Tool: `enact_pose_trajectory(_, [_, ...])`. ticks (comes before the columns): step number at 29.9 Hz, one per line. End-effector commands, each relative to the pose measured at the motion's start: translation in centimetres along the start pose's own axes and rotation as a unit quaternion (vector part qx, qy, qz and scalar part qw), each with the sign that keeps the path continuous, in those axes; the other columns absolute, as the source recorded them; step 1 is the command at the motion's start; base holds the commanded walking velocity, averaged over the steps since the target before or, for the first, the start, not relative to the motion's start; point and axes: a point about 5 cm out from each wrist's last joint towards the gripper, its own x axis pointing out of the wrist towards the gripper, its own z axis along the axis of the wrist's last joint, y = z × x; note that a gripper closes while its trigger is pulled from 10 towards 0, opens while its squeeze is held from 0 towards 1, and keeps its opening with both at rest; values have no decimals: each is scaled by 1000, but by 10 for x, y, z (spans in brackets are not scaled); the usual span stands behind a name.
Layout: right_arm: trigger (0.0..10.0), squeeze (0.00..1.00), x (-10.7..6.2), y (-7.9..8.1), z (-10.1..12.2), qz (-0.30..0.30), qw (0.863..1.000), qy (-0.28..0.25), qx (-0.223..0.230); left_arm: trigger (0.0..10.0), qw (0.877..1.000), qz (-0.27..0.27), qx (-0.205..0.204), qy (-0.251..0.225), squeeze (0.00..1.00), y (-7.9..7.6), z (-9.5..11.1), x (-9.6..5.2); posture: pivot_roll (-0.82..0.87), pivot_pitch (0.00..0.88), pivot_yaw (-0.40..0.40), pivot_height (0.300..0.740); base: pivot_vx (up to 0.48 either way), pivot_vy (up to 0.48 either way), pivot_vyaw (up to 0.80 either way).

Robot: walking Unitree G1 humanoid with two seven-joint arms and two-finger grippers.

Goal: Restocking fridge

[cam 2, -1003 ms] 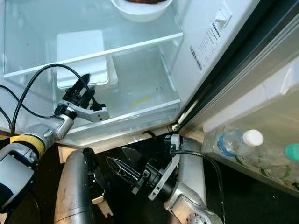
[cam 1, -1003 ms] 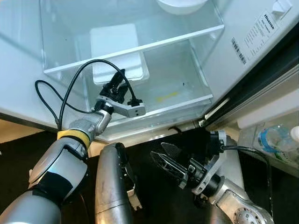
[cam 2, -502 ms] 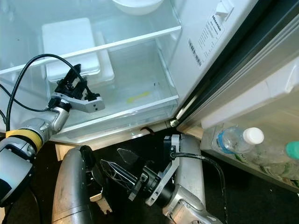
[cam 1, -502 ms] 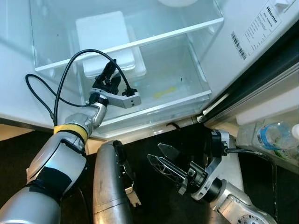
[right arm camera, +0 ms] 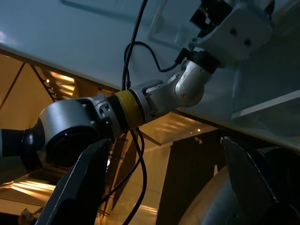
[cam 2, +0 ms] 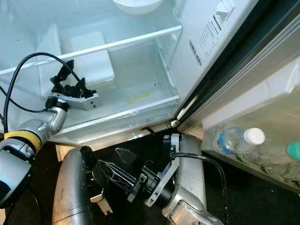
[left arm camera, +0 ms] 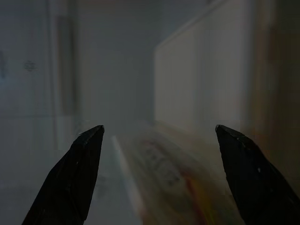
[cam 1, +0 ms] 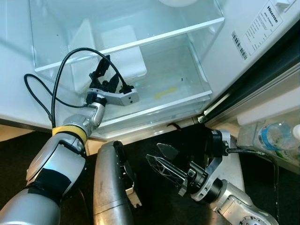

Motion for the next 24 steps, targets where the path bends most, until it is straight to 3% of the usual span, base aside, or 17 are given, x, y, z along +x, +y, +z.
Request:
enact_pose_trajectory(1, [10000, 0, -4, -3, -6, -12, 1000, 8, 12, 10000, 999, -39, -30, -8, 1000, -21, 8, -14, -139, 618, 92, 410, 0, 0, 0])
enact_pose_trajectory(4, [10000, 0, -1, -9, -4, -14, 1000, 10, 2, 10000, 993, -68, -74, -62, 1000, -43, 33, -28, -120, 592, 103, 410, 0, 0, 0])
enact_pose_trajectory(7, [10000, 0, 1, -12, -3, -14, 1000, 11, -1, 10000, 987, -85, -101, -91, 992, -55, 47, -40, -107, 572, 108, 410, 0, 0, 0])
enact_pose_trajectory(8, [10000, 0, 2, -14, -3, -13, 1000, 11, -3, 10000, 983, -95, -114, -110, 639, -61, 55, -46, -100, 556, 112, 410, 0, 0, 0])
enact_pose_trajectory(9, [10000, 0, 2, -16, -2, -12, 1000, 11, -4, 10000, 980, -102, -122, -122, 639, -64, 60, -51, -100, 556, 112, 410, 0, 0, 0])
enact_pose_trajectory(10, [10000, 0, 4, -18, -2, -10, 1000, 11, -7, 10000, 976, -107, -137, -133, 0, -68, 66, -56, -91, 537, 117, 410, 0, 0, 0])
enact_pose_trajectory(19, [10000, 0, 11, -34, 2, 8, 999, 22, -23, 10000, 971, -93, -163, -151, 0, -73, 75, -70, -57, 436, 121, 410, 0, 0, 0])
enact_pose_trajectory(23, [10000, 0, 13, -43, 0, 10, 999, 36, -29, 10000, 973, -91, -166, -135, 0, -76, 71, -75, -41, 377, 115, 410, 0, 0, 0])
enact_pose_trajectory(24, [10000, 0, 14, -51, -6, 0, 998, 54, -33, 10000, 973, -96, -172, -120, 0, -79, 68, -80, -35, 344, 110, 410, 0, 0, 0])
